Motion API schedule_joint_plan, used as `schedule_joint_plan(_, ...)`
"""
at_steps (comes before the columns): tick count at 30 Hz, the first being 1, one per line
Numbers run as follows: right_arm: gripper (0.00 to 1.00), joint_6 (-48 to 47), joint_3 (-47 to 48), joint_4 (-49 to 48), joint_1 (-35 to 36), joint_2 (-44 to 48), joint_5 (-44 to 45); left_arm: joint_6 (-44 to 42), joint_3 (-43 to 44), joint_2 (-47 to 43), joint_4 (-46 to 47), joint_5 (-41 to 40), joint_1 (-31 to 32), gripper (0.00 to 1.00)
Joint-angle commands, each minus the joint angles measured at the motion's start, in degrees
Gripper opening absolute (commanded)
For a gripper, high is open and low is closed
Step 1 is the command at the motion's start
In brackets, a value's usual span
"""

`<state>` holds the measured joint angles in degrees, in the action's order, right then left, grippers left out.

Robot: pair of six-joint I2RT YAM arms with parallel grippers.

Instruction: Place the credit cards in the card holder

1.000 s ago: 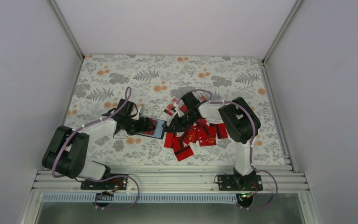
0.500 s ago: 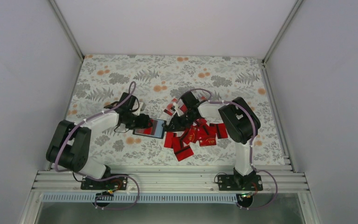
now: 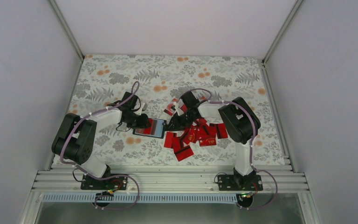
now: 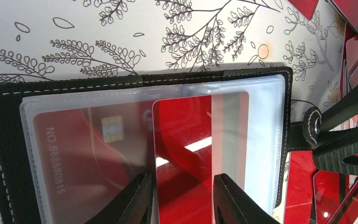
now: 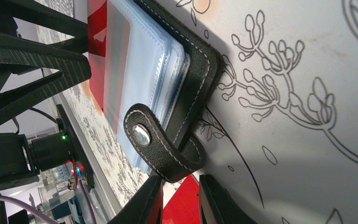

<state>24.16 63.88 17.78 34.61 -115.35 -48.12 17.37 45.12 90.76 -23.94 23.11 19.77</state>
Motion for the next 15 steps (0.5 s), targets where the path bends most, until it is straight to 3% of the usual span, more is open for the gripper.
schedule_joint_plan(1, 0.21, 0.4, 0.9, -0.8, 0.5, -1.2, 2.9, 0.0, 0.5, -0.1, -0.9, -0.5, 0.5, 0.34)
schedule_joint_plan(15, 0.20, 0.3, 6.8, 0.8, 0.5, -4.4, 3.1, 9.7, -3.1, -1.3, 2.2, 2.3, 2.0, 0.28)
